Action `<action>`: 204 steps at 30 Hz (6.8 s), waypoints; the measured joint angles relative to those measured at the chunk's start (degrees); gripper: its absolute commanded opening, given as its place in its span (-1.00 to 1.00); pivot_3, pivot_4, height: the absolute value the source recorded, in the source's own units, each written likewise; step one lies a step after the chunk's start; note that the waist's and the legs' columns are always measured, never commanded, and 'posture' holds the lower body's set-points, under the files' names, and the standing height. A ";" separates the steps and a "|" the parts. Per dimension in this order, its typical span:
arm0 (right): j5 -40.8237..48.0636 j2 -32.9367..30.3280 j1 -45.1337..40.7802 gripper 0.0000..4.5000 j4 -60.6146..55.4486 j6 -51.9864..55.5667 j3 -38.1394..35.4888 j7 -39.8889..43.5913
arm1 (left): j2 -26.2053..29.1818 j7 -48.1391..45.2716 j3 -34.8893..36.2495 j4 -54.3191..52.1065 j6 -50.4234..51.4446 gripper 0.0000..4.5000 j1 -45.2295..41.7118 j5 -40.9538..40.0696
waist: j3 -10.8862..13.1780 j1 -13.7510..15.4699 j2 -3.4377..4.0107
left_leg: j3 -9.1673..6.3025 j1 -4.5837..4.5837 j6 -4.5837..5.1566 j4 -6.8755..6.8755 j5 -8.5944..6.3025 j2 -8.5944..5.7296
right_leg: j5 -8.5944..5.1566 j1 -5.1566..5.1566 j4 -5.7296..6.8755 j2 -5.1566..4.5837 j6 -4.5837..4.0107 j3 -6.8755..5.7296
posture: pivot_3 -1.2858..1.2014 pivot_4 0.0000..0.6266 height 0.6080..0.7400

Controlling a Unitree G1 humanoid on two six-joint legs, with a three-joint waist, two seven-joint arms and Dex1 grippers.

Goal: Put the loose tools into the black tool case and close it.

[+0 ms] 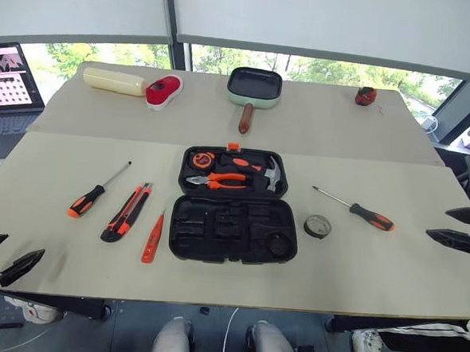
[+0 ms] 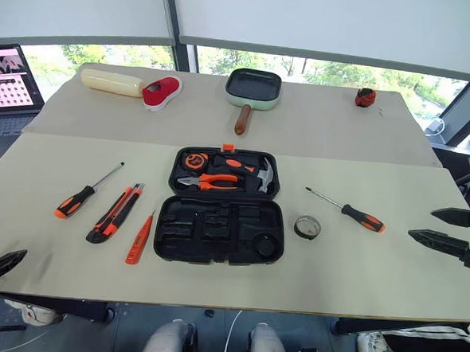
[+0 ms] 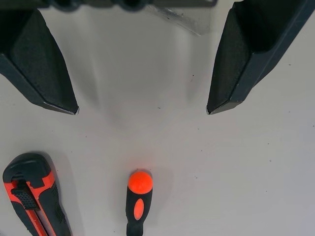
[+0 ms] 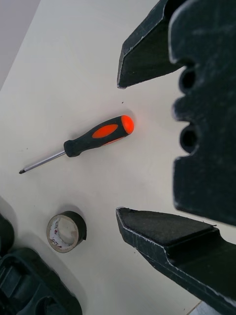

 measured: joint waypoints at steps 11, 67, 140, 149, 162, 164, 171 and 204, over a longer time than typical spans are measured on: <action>-1.41 2.53 -2.86 1.00 2.80 -6.28 0.80 -0.70 | 2.19 -0.34 -3.26 0.36 0.75 0.98 -4.16 0.19 | 0.02 0.14 0.06 | 0.00 0.01 0.00 0.02 0.01 -0.02 | 0.01 0.02 0.07 0.00 0.01 0.00 | 0.03 -0.52 1.00; 14.10 16.02 5.34 1.00 -53.59 14.39 6.20 -22.39 | -10.37 -22.26 -67.26 26.18 -17.76 -0.60 -73.11 25.09 | 0.04 1.11 -0.09 | -0.46 -0.35 -0.03 0.34 -0.02 -0.20 | 0.19 0.10 0.31 0.22 0.71 -0.04 | 0.03 -0.52 1.00; -3.57 11.48 13.13 1.00 -23.42 2.82 -3.18 -24.81 | -7.47 -29.59 -54.20 -3.57 19.49 0.96 -69.93 -3.20 | -0.10 -0.23 0.21 | -0.84 -0.20 0.11 0.64 0.04 -0.37 | 0.10 0.42 0.36 0.22 1.13 0.02 | 0.03 -0.52 1.00; -15.47 12.26 -9.90 1.00 -1.13 -2.46 16.52 -24.38 | -5.84 -25.43 -53.60 -8.95 21.83 0.96 -68.17 -6.88 | -0.02 0.06 0.32 | -0.85 -0.31 0.13 0.60 0.05 -0.53 | 0.21 0.29 0.35 0.15 0.95 0.14 | 0.03 -0.52 1.00; -20.06 16.26 -16.15 0.22 9.86 -8.27 21.33 -22.98 | -3.41 -21.07 -53.32 -13.12 21.57 1.00 -64.97 -8.97 | -0.03 0.01 0.30 | -0.85 -0.21 0.13 0.61 0.05 -0.56 | 0.21 0.44 0.33 0.12 1.00 0.15 | 0.03 -0.52 1.00; -20.06 16.40 -16.23 -0.12 10.20 -8.44 21.32 -22.63 | -3.40 -20.89 -53.32 -13.12 21.17 1.00 -64.98 -8.97 | -0.03 0.00 0.30 | -0.85 -0.21 0.13 0.61 0.05 -0.56 | 0.22 0.44 0.33 0.12 1.00 0.15 | 0.03 -0.52 1.00; -18.29 16.51 -16.39 -0.55 10.93 -6.50 20.30 -21.42 | -3.40 -20.92 -53.55 -12.80 20.76 1.00 -64.99 -9.00 | -0.03 0.11 0.31 | -0.85 -0.24 0.13 0.61 0.05 -0.58 | 0.22 0.41 0.33 0.12 1.01 0.16 | 0.03 -0.52 1.00; -21.40 28.32 -31.28 -0.55 -19.13 -0.51 46.72 -8.54 | 10.26 -21.57 -44.73 -13.59 20.08 1.00 -53.45 -11.24 | 0.25 0.62 0.35 | -0.82 -0.49 0.13 0.46 0.05 -0.58 | 0.20 0.02 0.36 0.15 0.97 0.20 | 0.03 -0.52 1.00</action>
